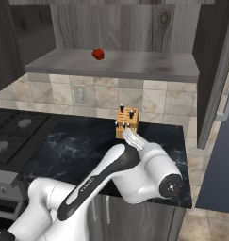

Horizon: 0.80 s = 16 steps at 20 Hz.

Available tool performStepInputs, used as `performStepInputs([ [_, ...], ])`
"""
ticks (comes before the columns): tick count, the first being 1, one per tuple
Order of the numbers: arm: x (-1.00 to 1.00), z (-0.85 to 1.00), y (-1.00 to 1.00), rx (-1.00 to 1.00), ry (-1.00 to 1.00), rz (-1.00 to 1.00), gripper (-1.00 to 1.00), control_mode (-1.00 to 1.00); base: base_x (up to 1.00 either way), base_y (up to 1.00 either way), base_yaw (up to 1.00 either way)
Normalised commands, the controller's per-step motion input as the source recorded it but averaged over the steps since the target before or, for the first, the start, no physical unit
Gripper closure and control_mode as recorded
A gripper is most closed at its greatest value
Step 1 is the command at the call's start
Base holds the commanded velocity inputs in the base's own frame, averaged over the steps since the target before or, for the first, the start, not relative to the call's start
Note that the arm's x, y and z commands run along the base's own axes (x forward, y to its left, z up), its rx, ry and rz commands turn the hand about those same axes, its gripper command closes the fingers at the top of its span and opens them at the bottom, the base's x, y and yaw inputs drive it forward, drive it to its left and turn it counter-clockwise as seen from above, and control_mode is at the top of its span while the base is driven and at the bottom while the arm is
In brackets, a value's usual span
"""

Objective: Pick the bell pepper from the counter and place it in the cabinet. Then close the cabinet.

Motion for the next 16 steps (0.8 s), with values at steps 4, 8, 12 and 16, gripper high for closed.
performStepInputs([
  [4,0.00,-0.09,-0.68,0.28,-0.05,0.00,-1.00,-1.00,0.00,0.00,0.00],
  [8,-0.02,0.00,-0.68,0.23,-0.16,0.01,-1.00,-1.00,0.00,0.00,0.00],
  [12,0.00,0.00,-0.72,0.23,-0.27,0.08,-1.00,-1.00,0.00,0.00,0.00],
  [16,0.00,0.00,-0.67,0.23,-0.36,0.10,-1.00,-1.00,0.00,0.00,0.00],
])
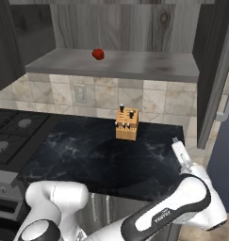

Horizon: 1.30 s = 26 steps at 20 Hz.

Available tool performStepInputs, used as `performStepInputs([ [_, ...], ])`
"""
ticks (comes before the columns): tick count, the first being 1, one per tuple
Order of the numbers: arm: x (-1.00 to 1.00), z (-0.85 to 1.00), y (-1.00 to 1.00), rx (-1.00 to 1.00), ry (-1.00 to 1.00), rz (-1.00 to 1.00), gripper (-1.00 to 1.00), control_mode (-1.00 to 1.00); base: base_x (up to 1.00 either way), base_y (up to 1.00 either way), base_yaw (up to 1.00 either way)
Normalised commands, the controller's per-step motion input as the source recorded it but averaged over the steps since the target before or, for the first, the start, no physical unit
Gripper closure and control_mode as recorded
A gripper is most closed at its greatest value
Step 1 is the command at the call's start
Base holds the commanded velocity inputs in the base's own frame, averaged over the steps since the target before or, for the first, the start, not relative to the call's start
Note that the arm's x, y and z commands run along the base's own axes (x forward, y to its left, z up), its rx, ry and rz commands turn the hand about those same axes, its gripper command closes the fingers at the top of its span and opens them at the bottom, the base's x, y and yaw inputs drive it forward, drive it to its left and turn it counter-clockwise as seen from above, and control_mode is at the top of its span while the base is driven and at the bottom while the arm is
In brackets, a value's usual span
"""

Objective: Pick the bell pepper from the counter and place it in the cabinet. Then close the cabinet.

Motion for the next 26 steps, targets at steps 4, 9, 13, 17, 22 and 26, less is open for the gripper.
performStepInputs([
  [4,0.00,0.00,-0.66,0.23,-0.40,0.10,-1.00,-1.00,0.00,0.00,0.00],
  [9,0.00,0.20,-0.68,0.20,-0.47,0.11,-1.00,-1.00,0.00,0.00,0.00],
  [13,-0.01,0.47,-0.70,0.20,-0.43,0.10,-1.00,-1.00,0.00,0.00,0.00],
  [17,0.00,0.57,-0.68,0.21,-0.34,0.07,-1.00,-1.00,0.00,0.00,0.00],
  [22,0.00,0.33,-0.62,0.19,-0.34,0.08,-1.00,-1.00,0.00,0.00,0.00],
  [26,-0.28,-0.05,0.00,0.02,-0.51,0.15,-1.00,-1.00,0.00,0.00,0.00],
])
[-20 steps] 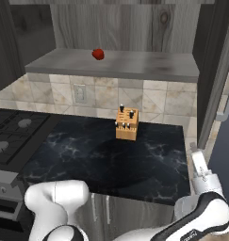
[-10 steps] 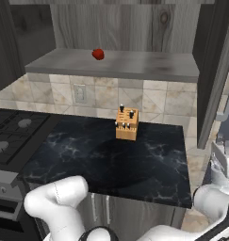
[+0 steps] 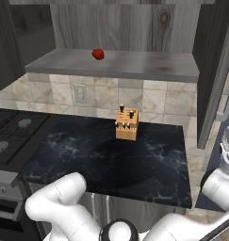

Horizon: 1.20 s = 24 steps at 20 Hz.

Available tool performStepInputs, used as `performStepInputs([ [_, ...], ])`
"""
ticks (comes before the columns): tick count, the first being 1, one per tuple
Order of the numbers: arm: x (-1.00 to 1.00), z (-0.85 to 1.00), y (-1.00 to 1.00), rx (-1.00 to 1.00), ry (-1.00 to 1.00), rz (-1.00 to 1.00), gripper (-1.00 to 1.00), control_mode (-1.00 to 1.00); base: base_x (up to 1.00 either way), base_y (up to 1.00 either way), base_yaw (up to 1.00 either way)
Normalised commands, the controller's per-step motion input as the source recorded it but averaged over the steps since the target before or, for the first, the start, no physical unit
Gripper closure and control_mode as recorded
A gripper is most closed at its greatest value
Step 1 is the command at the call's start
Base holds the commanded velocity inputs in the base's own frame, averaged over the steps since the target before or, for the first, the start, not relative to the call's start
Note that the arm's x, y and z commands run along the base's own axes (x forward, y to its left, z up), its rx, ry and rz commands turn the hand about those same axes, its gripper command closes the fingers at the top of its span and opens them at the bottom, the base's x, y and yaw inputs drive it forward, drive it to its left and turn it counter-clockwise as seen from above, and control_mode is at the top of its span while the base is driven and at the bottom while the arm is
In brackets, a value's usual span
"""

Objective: Pick the bell pepper from the counter and place it in the cabinet. Then close the cabinet.

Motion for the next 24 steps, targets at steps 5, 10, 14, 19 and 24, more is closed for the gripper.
performStepInputs([
  [5,-0.28,0.01,0.23,-0.04,-0.50,0.18,-1.00,-1.00,0.00,0.00,0.00],
  [10,-0.61,0.62,0.11,-0.01,-0.19,0.03,-1.00,-1.00,0.00,0.00,0.00],
  [14,-0.56,0.65,0.09,-0.02,0.01,0.00,-1.00,-1.00,0.00,0.00,0.00],
  [19,-0.58,-0.10,0.58,-0.23,0.42,-0.02,-1.00,-1.00,0.00,0.00,0.00],
  [24,-0.38,-0.07,0.43,-0.26,0.68,-0.07,-1.00,-1.00,0.00,0.00,0.00],
])
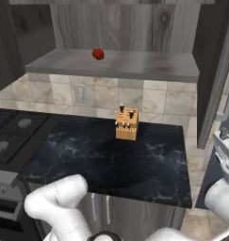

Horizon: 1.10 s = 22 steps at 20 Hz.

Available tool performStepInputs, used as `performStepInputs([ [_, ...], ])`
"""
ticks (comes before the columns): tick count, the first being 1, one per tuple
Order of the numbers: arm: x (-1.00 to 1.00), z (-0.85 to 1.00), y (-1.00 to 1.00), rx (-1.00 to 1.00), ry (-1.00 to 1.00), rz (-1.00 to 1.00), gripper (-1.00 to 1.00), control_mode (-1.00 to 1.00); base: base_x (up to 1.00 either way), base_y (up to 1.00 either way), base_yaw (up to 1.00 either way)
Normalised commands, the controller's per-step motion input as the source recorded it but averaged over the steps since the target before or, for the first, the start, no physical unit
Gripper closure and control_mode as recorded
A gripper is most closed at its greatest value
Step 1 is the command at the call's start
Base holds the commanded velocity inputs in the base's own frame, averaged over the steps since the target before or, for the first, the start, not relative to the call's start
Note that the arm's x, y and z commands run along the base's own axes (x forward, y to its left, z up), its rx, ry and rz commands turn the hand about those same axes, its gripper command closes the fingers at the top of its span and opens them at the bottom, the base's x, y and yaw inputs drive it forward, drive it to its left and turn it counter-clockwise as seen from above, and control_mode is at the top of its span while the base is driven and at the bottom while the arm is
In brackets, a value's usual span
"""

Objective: Pick the bell pepper from the counter and place it in the cabinet. Then close the cabinet.

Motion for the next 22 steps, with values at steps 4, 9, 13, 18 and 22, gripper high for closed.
performStepInputs([
  [4,-0.16,0.28,0.31,-0.09,0.48,-0.06,-1.00,-1.00,0.00,0.00,0.00],
  [9,0.00,0.80,0.30,0.00,0.28,-0.05,-1.00,-1.00,0.00,0.00,0.00],
  [13,0.00,0.70,0.38,-0.02,0.15,-0.04,-1.00,-1.00,0.00,0.00,0.00],
  [18,-0.01,0.50,0.78,-0.12,0.08,-0.03,-1.00,-1.00,0.00,0.00,0.00],
  [22,-0.06,0.44,0.99,-0.17,0.09,-0.05,-1.00,-1.00,0.00,0.00,0.00],
])
